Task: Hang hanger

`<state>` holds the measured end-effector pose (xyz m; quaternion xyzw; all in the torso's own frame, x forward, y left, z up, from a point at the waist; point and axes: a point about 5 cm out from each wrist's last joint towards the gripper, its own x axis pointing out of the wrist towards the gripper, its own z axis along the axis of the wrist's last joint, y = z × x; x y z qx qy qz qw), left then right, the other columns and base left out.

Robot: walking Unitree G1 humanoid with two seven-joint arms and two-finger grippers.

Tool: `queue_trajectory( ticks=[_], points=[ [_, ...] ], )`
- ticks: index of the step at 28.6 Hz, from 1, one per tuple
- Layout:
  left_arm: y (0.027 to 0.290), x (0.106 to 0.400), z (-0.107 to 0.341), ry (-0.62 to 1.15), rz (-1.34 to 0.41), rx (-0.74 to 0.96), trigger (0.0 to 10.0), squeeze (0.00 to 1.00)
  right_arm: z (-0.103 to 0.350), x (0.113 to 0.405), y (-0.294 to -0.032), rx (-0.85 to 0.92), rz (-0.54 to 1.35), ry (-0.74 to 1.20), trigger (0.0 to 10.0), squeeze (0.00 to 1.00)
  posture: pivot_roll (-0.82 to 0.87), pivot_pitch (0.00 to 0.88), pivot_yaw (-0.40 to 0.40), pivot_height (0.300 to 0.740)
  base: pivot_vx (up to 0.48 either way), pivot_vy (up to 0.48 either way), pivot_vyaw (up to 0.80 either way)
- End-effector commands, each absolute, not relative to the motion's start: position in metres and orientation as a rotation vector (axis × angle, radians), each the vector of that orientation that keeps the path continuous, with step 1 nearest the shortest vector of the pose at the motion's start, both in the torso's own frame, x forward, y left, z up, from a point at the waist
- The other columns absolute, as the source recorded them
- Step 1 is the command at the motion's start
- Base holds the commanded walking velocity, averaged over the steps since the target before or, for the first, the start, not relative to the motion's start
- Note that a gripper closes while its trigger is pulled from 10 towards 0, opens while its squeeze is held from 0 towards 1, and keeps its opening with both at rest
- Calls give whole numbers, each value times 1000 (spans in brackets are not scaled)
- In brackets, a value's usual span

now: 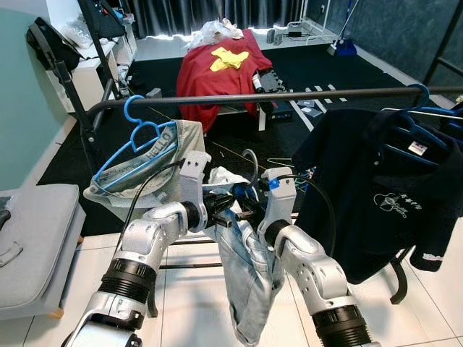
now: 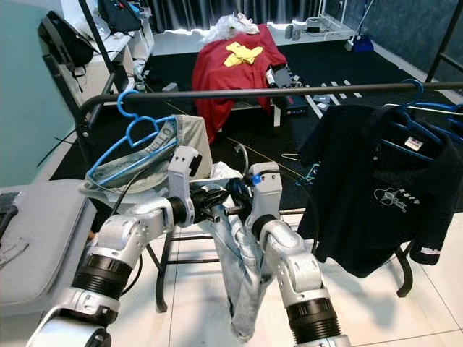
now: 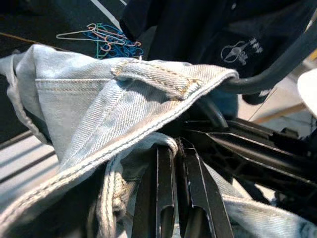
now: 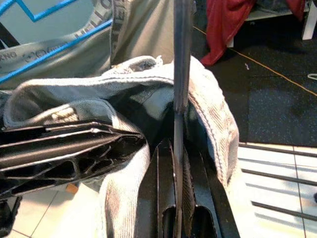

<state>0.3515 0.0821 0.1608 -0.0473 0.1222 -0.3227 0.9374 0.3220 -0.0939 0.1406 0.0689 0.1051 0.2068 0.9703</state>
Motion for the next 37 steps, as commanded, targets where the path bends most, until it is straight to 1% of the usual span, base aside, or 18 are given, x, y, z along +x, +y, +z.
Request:
queue_trajectory(
  ticks=[1, 3, 4, 8, 9, 10, 11, 15, 17, 18, 23, 24, 25, 26, 29, 34, 36, 37],
  points=[
    [102, 359, 163, 207, -564, -19, 0, 0, 137, 317, -95, 173, 442, 252, 10000, 0, -69, 80, 59, 740, 0, 0, 0],
    [102, 359, 159, 213, -558, 0, 0, 0, 138, 316, -96, 186, 443, 257, 10000, 0, -69, 80, 59, 740, 0, 0, 0],
    [103, 360, 151, 223, -543, 41, 0, 0, 141, 315, -97, 190, 451, 264, 10000, 0, -70, 79, 58, 740, 0, 0, 0],
    [101, 359, 140, 229, -524, 53, 0, 0, 145, 315, -99, 194, 461, 265, 10000, 0, -74, 80, 60, 740, 0, 0, 0],
    [99, 359, 139, 225, -524, 39, 2235, 0, 146, 315, -99, 194, 464, 265, 10000, 0, -74, 80, 60, 740, 0, 0, 0],
    [99, 359, 139, 225, -524, 39, 2235, 0, 146, 315, -99, 194, 464, 265, 10000, 0, -74, 80, 60, 740, 0, 0, 0],
    [97, 359, 140, 220, -525, 26, 10000, 1000, 147, 315, -99, 195, 466, 265, 10000, 0, -74, 80, 60, 740, 0, 0, 0],
    [94, 359, 145, 200, -541, -43, 10000, 1000, 147, 314, -99, 194, 468, 267, 10000, 0, -72, 79, 59, 740, 0, 0, 0],
    [94, 359, 145, 200, -541, -43, 10000, 1000, 147, 314, -99, 194, 468, 267, 10000, 0, -72, 79, 59, 740, 0, 0, 0],
    [93, 360, 151, 172, -544, -88, 10000, 1000, 147, 314, -99, 187, 464, 271, 10000, 0, -74, 81, 59, 740, 0, 0, 0],
    [93, 360, 155, 144, -551, -101, 10000, 1000, 146, 314, -101, 177, 456, 282, 10000, 0, -75, 81, 59, 740, 0, 0, 0],
    [91, 358, 158, 131, -587, -117, 10000, 1000, 146, 313, -102, 168, 452, 286, 10000, 0, -75, 81, 59, 740, 0, 0, 0],
    [86, 352, 164, 108, -660, -145, 10000, 0, 143, 313, -104, 154, 435, 298, 10000, 0, -74, 82, 57, 740, 0, 0, 0],
    [86, 352, 164, 108, -660, -145, 10000, 0, 143, 313, -104, 154, 435, 298, 10000, 0, -74, 82, 57, 740, 0, 0, 0],
    [74, 322, 184, 51, -925, -239, 10000, 0, 124, 313, -120, 113, 328, 376, 10000, 0, -71, 83, 55, 740, 0, 0, 0],
    [72, 311, 187, 50, -1008, -246, 10000, 0, 118, 313, -126, 109, 293, 396, 10000, 0, -68, 82, 53, 740, 0, 0, 0],
    [70, 297, 185, 65, -1100, -232, 10000, 0, 112, 314, -136, 106, 243, 404, 10000, 0, -66, 80, 52, 740, 0, 0, 0],
    [71, 294, 182, 81, -1098, -215, 10000, 0, 110, 315, -141, 100, 218, 406, 10000, 0, -68, 76, 53, 740, 0, 0, 0]
  ],
)
